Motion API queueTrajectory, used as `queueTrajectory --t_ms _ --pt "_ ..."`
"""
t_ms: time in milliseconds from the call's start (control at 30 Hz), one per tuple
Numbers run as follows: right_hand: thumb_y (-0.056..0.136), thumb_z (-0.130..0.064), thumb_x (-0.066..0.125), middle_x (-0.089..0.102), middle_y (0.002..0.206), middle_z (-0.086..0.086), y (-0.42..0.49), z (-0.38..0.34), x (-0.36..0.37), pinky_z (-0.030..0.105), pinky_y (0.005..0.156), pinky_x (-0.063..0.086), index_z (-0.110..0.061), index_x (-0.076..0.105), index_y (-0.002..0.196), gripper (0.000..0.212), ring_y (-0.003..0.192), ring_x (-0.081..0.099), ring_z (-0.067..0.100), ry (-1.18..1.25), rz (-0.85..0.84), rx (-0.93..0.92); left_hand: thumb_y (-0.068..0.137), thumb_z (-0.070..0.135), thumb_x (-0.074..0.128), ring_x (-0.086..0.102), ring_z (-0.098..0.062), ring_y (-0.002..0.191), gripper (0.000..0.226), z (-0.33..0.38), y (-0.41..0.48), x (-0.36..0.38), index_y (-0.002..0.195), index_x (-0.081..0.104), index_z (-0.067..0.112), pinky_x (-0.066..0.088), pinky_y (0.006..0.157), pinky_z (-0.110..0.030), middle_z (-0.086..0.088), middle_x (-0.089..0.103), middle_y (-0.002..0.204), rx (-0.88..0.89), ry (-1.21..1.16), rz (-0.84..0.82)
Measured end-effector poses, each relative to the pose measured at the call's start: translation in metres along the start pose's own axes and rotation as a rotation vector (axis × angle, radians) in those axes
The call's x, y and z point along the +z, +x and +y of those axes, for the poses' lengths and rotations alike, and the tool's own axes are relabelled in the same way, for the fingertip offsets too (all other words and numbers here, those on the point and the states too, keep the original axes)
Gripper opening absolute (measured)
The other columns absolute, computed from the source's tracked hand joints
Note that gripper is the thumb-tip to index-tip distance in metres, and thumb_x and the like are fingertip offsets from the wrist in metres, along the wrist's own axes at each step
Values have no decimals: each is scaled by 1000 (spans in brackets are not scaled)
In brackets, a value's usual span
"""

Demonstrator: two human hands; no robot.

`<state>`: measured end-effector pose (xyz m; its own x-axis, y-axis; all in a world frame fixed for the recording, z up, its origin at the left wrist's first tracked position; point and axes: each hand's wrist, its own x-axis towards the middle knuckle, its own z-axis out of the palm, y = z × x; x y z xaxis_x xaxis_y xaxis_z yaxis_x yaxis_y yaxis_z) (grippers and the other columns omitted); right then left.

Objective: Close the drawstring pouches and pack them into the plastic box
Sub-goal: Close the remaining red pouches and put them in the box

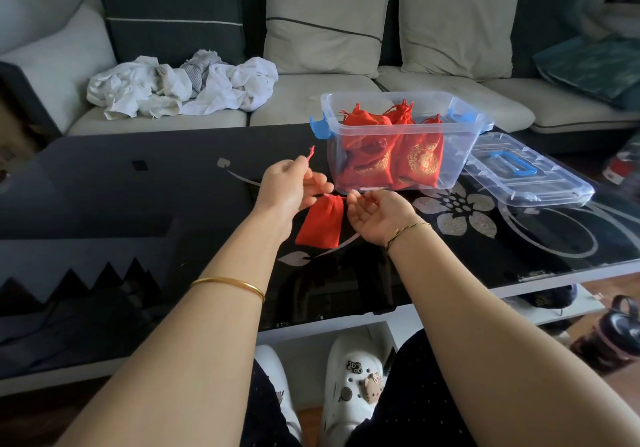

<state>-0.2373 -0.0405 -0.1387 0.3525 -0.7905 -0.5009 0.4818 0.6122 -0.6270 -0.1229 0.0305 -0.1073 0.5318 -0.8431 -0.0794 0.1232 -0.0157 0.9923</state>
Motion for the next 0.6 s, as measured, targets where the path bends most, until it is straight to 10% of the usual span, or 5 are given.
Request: queueTrajectory --t_ms 300,467,600 --pt "96 -19 48 58 70 2 -27 -16 18 22 55 42 -12 61 75 26 61 52 13 -555 -180 -497 86 18 67 57 -14 70 7 -3 0 -1 83 69 11 49 71 -30 -8 66 80 51 471 -194" --pt "98 -43 36 64 69 0 -27 -14 20 23 54 39 -12 65 82 45 55 51 10 -624 -122 -362 88 18 64 55 -12 63 13 -5 -1 4 84 68 6 47 61 -25 -6 63 72 58 434 -180" --pt "93 -11 44 59 66 4 -25 -10 15 22 46 36 -6 57 90 15 46 45 11 -841 -102 -374 90 17 59 56 -13 67 16 -6 2 3 81 68 8 47 64 -27 -6 63 73 12 388 -172"
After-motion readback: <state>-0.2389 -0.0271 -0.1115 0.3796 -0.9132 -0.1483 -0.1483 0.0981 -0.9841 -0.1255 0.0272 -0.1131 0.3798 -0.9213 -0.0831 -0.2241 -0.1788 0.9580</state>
